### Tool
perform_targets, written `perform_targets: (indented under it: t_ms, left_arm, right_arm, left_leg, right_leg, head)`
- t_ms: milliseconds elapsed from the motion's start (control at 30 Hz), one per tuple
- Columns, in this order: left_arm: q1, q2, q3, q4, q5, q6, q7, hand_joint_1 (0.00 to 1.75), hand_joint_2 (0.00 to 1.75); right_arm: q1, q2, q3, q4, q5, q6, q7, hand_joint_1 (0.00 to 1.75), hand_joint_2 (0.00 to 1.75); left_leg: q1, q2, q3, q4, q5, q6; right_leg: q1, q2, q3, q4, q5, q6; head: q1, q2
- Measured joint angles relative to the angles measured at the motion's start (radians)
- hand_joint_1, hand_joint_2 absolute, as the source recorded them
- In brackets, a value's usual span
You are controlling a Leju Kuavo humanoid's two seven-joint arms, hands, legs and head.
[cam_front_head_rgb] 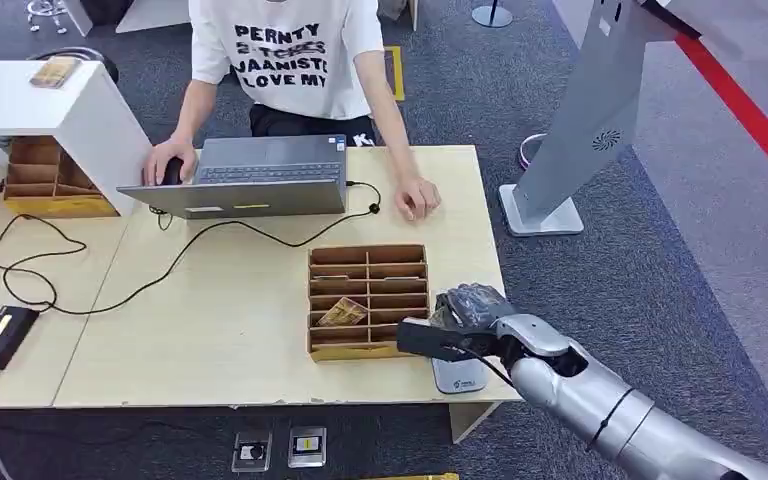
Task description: Pass the card to the sensor for recognition and then transmit it.
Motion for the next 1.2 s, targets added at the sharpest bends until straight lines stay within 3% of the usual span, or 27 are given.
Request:
perform_targets:
  t_ms: [400,733,1200]
  left_arm:
    - [0.001,0.0,0.0,0.0,0.001,0.0,0.0,0.0,0.0]
    - [0.002,0.0,0.006,0.0,0.005,0.002,0.0,0.0,0.0]
    - [0.005,-0.001,0.025,0.0,0.004,0.003,-0.003,0.0,0.0]
  right_arm:
    - [0.016,0.005,-0.033,0.0,0.052,-0.007,0.006,1.75,1.75]
    - [0.016,0.006,-0.074,-0.045,0.213,-0.046,0.071,1.75,1.75]
    - [0.054,-0.006,-0.178,-0.215,0.487,-0.108,0.154,1.75,1.75]
  left_leg:
    - [0.0,0.0,0.0,0.0,0.0,0.0]
    - [0.0,0.0,0.0,0.0,0.0,0.0]
    - [0.0,0.0,0.0,0.0,0.0,0.0]
  right_leg:
    - [0.0,0.0,0.0,0.0,0.0,0.0]
    - [0.0,0.0,0.0,0.0,0.0,0.0]
    - [0.0,0.001,0.0,0.0,0.0,0.0]
  head:
    - [0.0,0.0]
    - [0.0,0.0]
    - [0.0,0.0]
